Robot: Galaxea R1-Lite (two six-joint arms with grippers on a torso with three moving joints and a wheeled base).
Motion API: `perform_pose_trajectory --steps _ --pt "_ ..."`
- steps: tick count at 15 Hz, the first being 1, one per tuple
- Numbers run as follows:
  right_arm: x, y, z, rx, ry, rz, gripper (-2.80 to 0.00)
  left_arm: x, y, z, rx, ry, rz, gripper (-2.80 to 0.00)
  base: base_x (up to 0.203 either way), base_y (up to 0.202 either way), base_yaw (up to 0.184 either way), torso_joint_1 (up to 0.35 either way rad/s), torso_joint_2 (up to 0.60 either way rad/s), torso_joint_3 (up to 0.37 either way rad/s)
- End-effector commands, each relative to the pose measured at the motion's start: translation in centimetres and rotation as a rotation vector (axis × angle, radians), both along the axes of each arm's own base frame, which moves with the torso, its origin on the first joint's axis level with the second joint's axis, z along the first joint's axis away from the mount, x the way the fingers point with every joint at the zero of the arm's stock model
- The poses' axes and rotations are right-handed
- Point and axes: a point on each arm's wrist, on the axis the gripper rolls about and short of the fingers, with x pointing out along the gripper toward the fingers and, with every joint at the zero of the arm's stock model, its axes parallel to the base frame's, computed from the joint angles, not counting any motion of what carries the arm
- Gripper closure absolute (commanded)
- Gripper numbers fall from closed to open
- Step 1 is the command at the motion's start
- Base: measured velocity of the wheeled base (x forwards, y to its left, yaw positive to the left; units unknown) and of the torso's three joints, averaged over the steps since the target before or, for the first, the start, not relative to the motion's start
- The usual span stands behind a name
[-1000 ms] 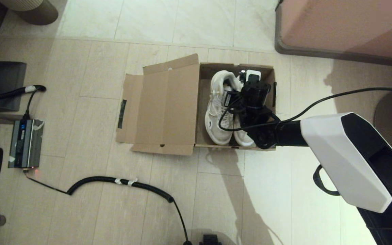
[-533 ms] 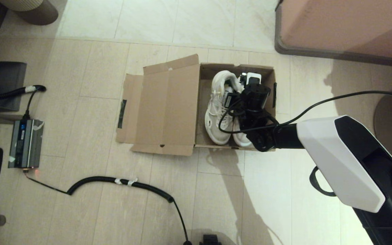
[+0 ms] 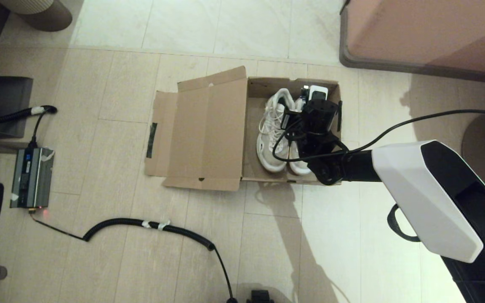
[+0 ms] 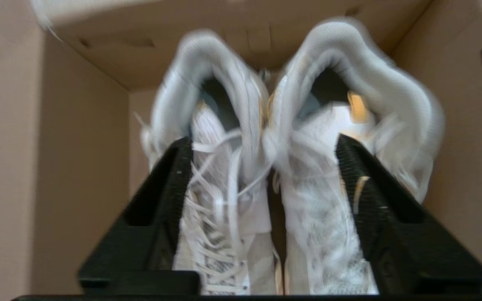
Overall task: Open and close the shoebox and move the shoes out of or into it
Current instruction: Put the shoes into the shoe box, then close the shoe box
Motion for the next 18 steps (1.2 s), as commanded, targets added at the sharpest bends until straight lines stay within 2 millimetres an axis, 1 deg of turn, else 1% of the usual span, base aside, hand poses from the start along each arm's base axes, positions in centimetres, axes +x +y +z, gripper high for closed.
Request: perform_pose_trajectory --steps 1,3,5,7,8,9,10,11,12,13,14,15,16,17,18 --pt "-0.9 -0.1 1.8 0.013 -0.023 -0.005 -2.80 0.1 0.0 -0.2 0.000 0.007 0.001 0.00 0.000 0.000 0.000 0.000 0.00 0.000" --pt "-2.7 -0.2 4.3 0.015 -0.015 0.001 -2.80 0.1 0.0 -0.2 0.000 0.007 0.001 0.00 0.000 0.000 0.000 0.000 0.00 0.000" --pt "-5.5 -0.4 7.0 0.018 -0.002 0.016 -2.80 0.1 0.0 -0.2 0.000 0.007 0.001 0.00 0.000 0.000 0.000 0.000 0.00 0.000" --pt "-8.6 -1.0 9.0 0.014 0.011 0.033 -2.80 0.1 0.0 -0.2 0.000 0.007 0.001 0.00 0.000 0.000 0.000 0.000 0.00 0.000" --pt "-10.3 -1.6 9.8 0.013 0.017 0.035 0.00 0.1 0.0 -0.2 0.000 0.007 0.001 0.00 0.000 0.000 0.000 0.000 0.00 0.000" --pt "-11.8 -2.3 10.6 0.019 0.015 0.029 0.00 0.1 0.0 -0.2 0.000 0.007 0.001 0.00 0.000 0.000 0.000 0.000 0.00 0.000" --pt "-13.5 -3.5 11.5 0.026 0.010 0.018 0.00 0.1 0.0 -0.2 0.000 0.007 0.001 0.00 0.000 0.000 0.000 0.000 0.00 0.000" --pt "-15.1 -5.3 12.6 0.034 -0.002 -0.004 0.00 0.1 0.0 -0.2 0.000 0.007 0.001 0.00 0.000 0.000 0.000 0.000 0.00 0.000" --pt "-16.5 -7.4 13.4 0.041 -0.015 -0.039 0.00 0.1 0.0 -0.2 0.000 0.007 0.001 0.00 0.000 0.000 0.000 0.000 0.00 0.000" --pt "-18.0 -10.4 14.3 0.047 -0.032 -0.101 0.00 0.1 0.0 -0.2 0.000 0.007 0.001 0.00 0.000 0.000 0.000 0.000 0.00 0.000" --pt "-19.8 -14.3 15.0 0.052 -0.053 -0.199 0.00 0.1 0.0 -0.2 0.000 0.007 0.001 0.00 0.000 0.000 0.000 0.000 0.00 0.000" --pt "-21.8 -18.3 15.0 0.049 -0.061 -0.321 0.00 0.1 0.0 -0.2 0.000 0.007 0.001 0.00 0.000 0.000 0.000 0.000 0.00 0.000" --pt "-24.6 -21.1 14.7 0.045 -0.068 -0.416 0.00 0.1 0.0 -0.2 0.000 0.007 0.001 0.00 0.000 0.000 0.000 0.000 0.00 0.000" --pt "-27.7 -22.8 13.6 0.035 -0.059 -0.476 0.00 0.1 0.0 -0.2 0.000 0.007 0.001 0.00 0.000 0.000 0.000 0.000 0.00 0.000" --pt "-30.5 -23.5 11.8 0.019 -0.030 -0.487 0.00 0.1 0.0 -0.2 0.000 0.007 0.001 0.00 0.000 0.000 0.000 0.000 0.00 0.000"
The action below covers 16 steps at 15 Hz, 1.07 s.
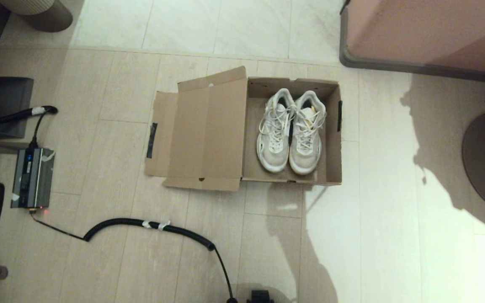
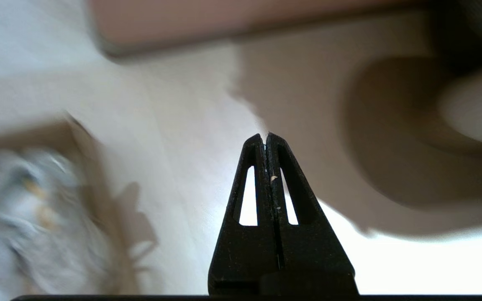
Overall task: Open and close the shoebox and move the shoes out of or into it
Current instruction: Close the shoe box
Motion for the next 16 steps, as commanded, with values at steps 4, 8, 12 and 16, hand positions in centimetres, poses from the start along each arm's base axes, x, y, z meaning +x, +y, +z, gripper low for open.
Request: perform_pose_trajectory --steps 4,8,12,16 --pt "-14.3 -0.6 -11.9 -0.046 0.208 0.148 0.00 0.1 0.0 -0.2 0.000 0.007 0.000 0.00 0.000 0.000 0.000 0.000 0.00 0.000" --pt "-19.3 0.4 -20.2 -0.031 0.454 0.344 0.00 0.1 0.0 -0.2 0.000 0.007 0.000 0.00 0.000 0.000 0.000 0.000 0.00 0.000" --pt "-21.1 0.7 -22.1 -0.062 0.595 0.429 0.00 0.1 0.0 -0.2 0.014 0.009 -0.006 0.00 0.000 0.000 0.000 0.000 0.00 0.000" --pt "-21.5 0.8 -22.0 -0.105 0.545 0.532 0.00 0.2 0.0 -0.1 0.016 0.051 -0.008 0.00 0.000 0.000 0.000 0.000 0.00 0.000"
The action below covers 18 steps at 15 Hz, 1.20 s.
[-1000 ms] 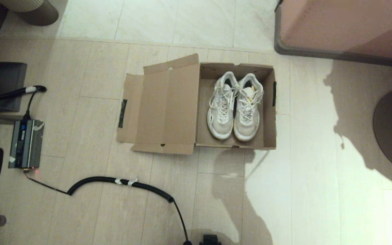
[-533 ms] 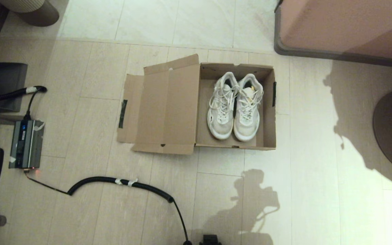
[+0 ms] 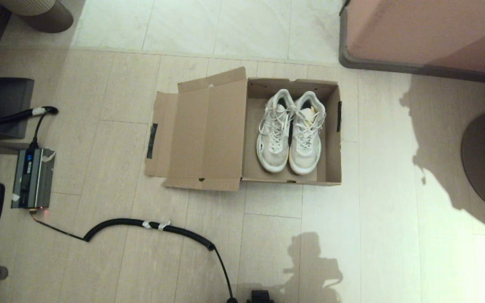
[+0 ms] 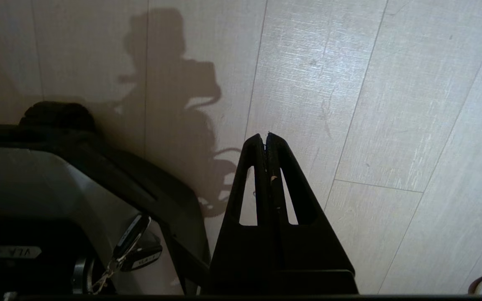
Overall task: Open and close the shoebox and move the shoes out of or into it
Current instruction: Close the shoe box
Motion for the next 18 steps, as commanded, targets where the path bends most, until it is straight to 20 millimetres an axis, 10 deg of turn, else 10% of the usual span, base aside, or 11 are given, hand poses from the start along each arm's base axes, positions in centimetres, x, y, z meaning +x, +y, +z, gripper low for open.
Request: perform_pose_trajectory --steps 1,5,9,12,18 --pt "-0.3 0.0 0.1 0.001 -0.035 -0.034 0.00 0.3 0.0 0.0 -0.026 0.045 0.009 0.00 0.000 0.000 0.000 0.000 0.00 0.000" --pt "-0.6 0.0 0.1 0.012 -0.085 -0.151 0.00 0.3 0.1 0.5 -0.009 0.110 0.024 0.00 0.000 0.000 0.000 0.000 0.00 0.000" --pt "-0.6 0.0 0.1 0.062 -0.091 -0.174 0.00 1.1 0.2 7.4 -0.028 0.157 0.099 0.00 0.000 0.000 0.000 0.000 0.00 0.000" --pt "-0.5 0.0 0.1 0.040 -0.112 -0.161 0.00 5.4 0.1 10.7 -0.146 0.360 0.065 0.00 0.000 0.000 0.000 0.000 0.00 0.000" --pt "-1.1 0.0 0.0 0.024 -0.180 -0.063 0.00 15.1 -0.4 10.3 -0.270 0.614 -0.015 0.00 0.000 0.000 0.000 0.000 0.00 0.000"
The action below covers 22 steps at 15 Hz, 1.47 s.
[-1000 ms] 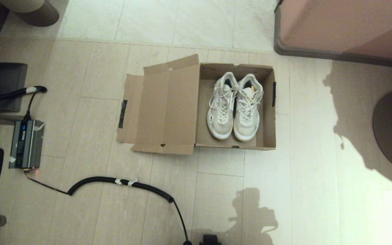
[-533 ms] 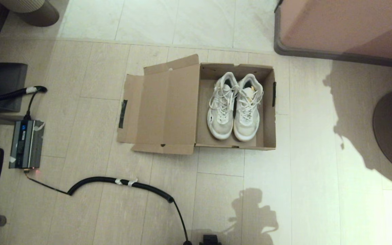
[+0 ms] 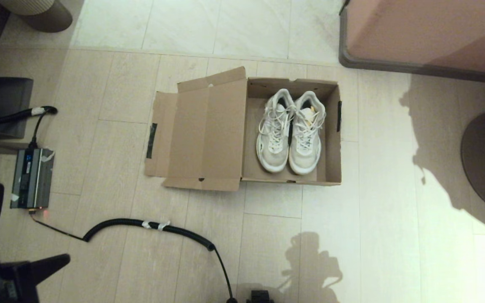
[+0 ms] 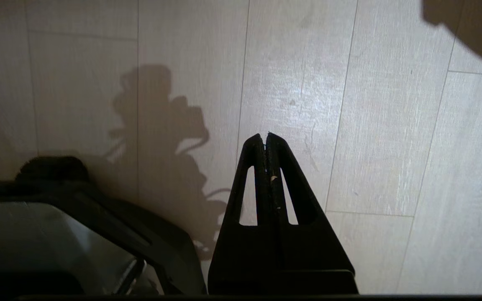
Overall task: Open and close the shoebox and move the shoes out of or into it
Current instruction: Close the shoe box
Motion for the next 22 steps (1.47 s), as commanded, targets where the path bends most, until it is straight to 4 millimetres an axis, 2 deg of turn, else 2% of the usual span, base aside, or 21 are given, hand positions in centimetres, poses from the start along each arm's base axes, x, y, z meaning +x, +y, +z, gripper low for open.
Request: perform_pose_trajectory --steps 1,3,7,10,13,15,17,18,22 --pt "-0.5 0.0 -0.2 0.017 -0.073 -0.001 0.00 2.3 -0.1 -2.3 -0.012 0.138 -0.013 0.00 0.000 0.000 0.000 0.000 0.00 0.000" --pt "-1.6 0.0 -0.4 0.016 -0.202 0.001 0.00 2.5 0.1 -3.5 -0.031 0.189 0.004 0.00 0.000 0.000 0.000 0.000 0.00 0.000" --pt "-1.8 -0.1 -0.4 0.022 -0.252 0.002 0.00 6.0 1.6 -4.8 -0.111 0.246 0.026 0.00 0.000 0.000 0.000 0.000 0.00 0.000" --pt "-1.8 -0.1 -0.4 0.082 -0.257 -0.010 0.00 11.0 3.6 -7.1 -0.150 0.303 0.042 0.00 0.000 0.000 0.000 0.000 0.00 0.000" --pt "-1.8 -0.1 -0.4 0.085 -0.258 -0.011 0.00 16.8 7.0 -10.6 -0.140 0.300 0.021 0.00 0.000 0.000 0.000 0.000 0.00 0.000" --pt "-1.8 -0.1 -0.4 0.085 -0.258 -0.011 0.00 21.3 9.1 -9.8 -0.093 0.170 0.005 0.00 0.000 0.000 0.000 0.000 0.00 0.000" --pt "-1.8 -0.1 -0.4 0.085 -0.258 -0.012 0.00 24.1 10.1 -8.6 -0.059 0.065 -0.006 0.00 0.000 0.000 0.000 0.000 0.00 0.000" --pt "-1.8 -0.1 -0.4 0.085 -0.258 -0.011 0.00 25.3 10.5 -8.7 -0.041 0.009 -0.009 0.00 0.000 0.000 0.000 0.000 0.00 0.000" --pt "-1.8 -0.1 -0.4 0.085 -0.257 -0.011 0.00 28.9 10.6 -11.9 0.009 -0.141 -0.039 0.00 0.000 0.000 0.000 0.000 0.00 0.000"
